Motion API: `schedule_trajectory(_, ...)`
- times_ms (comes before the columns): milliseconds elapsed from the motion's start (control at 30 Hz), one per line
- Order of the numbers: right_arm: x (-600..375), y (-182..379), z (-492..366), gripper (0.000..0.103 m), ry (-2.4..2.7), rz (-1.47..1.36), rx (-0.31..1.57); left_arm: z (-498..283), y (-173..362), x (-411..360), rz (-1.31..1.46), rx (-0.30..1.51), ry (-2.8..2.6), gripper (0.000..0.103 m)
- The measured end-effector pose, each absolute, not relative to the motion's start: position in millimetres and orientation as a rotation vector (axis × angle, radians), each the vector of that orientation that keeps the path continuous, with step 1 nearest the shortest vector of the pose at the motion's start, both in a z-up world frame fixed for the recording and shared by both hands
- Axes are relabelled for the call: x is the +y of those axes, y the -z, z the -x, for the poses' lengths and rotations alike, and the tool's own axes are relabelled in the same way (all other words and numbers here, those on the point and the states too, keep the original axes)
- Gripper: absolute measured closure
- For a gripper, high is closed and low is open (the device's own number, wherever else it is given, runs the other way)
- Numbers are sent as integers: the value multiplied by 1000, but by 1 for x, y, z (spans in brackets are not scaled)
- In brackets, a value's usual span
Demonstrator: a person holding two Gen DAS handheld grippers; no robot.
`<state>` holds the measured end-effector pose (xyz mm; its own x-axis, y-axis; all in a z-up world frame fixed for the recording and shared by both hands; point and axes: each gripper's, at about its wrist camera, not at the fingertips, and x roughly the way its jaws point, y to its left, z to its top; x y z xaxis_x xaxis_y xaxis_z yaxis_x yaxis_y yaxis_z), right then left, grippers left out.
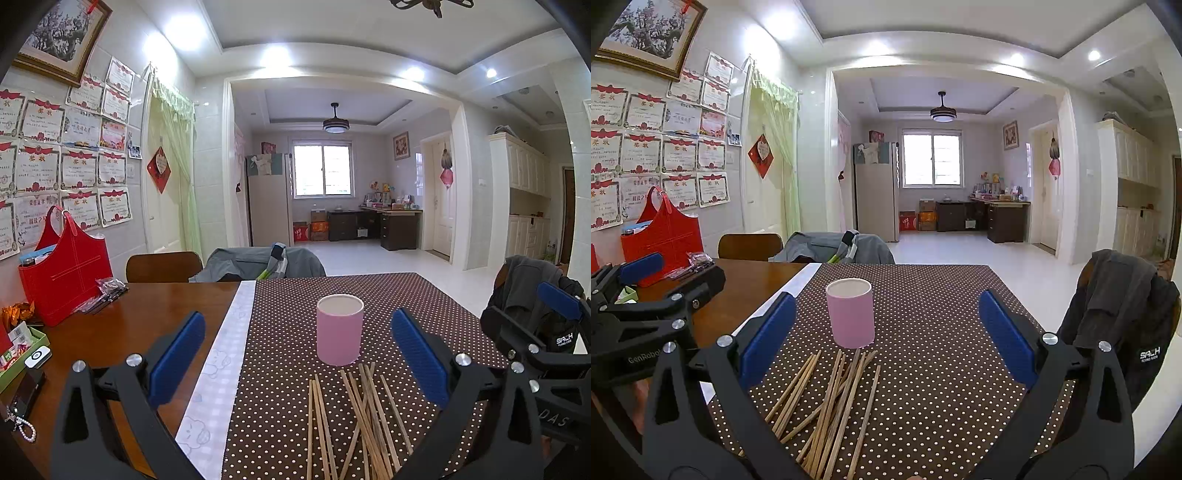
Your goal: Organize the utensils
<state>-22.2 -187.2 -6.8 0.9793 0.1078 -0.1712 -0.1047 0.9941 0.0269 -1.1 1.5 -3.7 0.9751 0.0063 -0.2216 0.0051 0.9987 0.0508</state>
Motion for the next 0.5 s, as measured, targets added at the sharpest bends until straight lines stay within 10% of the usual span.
schedule_trajectory(500, -182, 12, 19, 6, -114, -26, 198, 1, 4, 4, -45, 229, -9, 4)
